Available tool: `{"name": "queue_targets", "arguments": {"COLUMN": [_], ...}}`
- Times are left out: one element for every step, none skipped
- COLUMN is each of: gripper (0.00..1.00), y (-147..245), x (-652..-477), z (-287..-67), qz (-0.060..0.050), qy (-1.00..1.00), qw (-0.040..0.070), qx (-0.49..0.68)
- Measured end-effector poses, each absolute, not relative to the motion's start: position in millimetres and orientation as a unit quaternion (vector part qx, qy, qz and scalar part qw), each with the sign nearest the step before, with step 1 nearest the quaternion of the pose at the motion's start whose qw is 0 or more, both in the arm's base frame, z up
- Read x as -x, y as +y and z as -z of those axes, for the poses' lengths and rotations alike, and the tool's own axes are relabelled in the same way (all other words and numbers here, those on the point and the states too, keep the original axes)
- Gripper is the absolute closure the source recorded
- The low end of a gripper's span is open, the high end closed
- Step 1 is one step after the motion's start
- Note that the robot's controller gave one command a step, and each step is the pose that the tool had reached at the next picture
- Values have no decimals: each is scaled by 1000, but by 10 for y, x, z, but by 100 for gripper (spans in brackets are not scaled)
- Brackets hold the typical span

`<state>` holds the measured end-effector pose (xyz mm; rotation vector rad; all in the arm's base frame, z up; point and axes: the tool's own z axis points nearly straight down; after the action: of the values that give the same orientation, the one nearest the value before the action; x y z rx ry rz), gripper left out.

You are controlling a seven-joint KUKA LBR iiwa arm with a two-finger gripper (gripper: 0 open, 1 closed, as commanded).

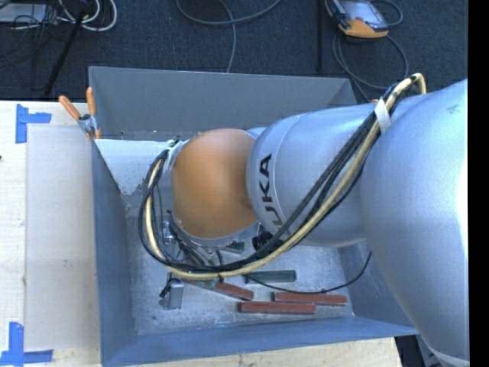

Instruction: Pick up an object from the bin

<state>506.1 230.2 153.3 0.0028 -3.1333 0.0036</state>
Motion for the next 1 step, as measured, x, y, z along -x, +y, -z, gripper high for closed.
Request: {"name": "queue_targets", "arguments": {"gripper": [0], "y": [2294], "x": [-5084], "z": [-1571], "qz": [0], "qy": [-1000], "qw": [1], "qx": [1]}}
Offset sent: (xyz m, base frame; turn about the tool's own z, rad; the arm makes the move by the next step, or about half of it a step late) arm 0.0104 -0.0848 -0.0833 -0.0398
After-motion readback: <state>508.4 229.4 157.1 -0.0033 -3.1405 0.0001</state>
